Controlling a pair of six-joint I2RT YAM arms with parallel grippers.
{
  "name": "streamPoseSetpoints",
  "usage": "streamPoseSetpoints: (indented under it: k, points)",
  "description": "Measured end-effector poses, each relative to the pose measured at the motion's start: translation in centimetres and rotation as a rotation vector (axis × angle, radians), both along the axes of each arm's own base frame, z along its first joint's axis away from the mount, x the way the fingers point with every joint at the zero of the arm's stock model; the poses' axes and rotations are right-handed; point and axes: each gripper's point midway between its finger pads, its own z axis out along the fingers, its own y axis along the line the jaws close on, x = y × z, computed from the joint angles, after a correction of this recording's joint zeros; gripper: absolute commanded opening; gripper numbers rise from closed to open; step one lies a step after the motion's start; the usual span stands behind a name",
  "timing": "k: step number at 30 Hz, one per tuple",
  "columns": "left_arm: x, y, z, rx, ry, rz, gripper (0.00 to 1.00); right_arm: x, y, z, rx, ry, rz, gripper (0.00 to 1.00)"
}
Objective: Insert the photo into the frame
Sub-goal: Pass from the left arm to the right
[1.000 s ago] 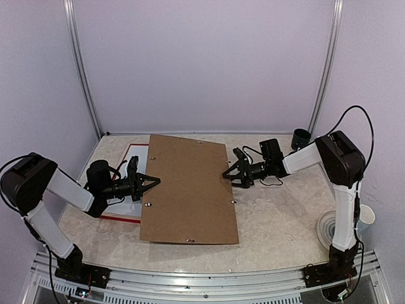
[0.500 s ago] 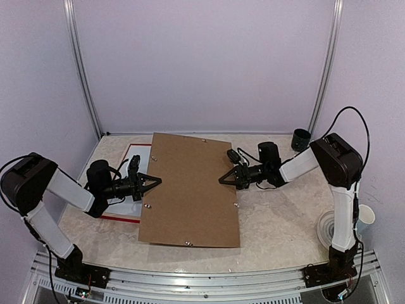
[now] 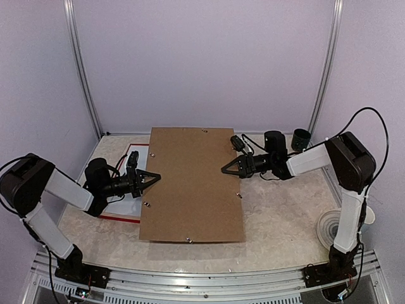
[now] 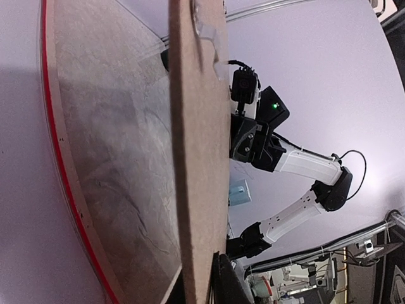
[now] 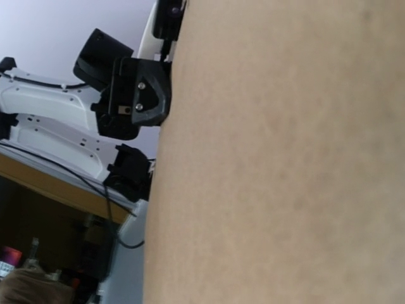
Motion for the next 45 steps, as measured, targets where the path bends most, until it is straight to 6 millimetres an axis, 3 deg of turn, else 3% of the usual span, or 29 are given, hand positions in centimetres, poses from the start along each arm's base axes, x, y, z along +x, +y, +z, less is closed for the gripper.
streamPoseSetpoints:
  k: [8,20,29,33,41,45]
  points:
    - [0.1,-0.3,2.4,0.026,-0.144,-0.005,0.02,0.4,-0.1,1.4,-0.033,-0.091,-0.044,0.42]
    - [-0.8,-0.6,5.5,0.017,-0.318,0.005,0.02,-1.2,-0.6,7.1,0.062,-0.240,-0.062,0.45]
    - [-2.4,-0.6,6.8,-0.001,-0.405,0.003,0.02,-3.3,-1.0,9.3,0.140,-0.334,-0.049,0.52]
    - [-3.1,-0.4,7.3,-0.008,-0.453,0.008,0.02,-4.2,-1.1,10.4,0.186,-0.370,-0.028,0.50]
    - [-4.3,-0.2,8.0,-0.037,-0.520,0.006,0.02,-4.9,-1.2,11.5,0.229,-0.420,-0.017,0.25]
    - [-4.6,-0.3,8.2,-0.044,-0.534,0.001,0.01,-5.2,-1.2,11.8,0.236,-0.433,-0.015,0.19]
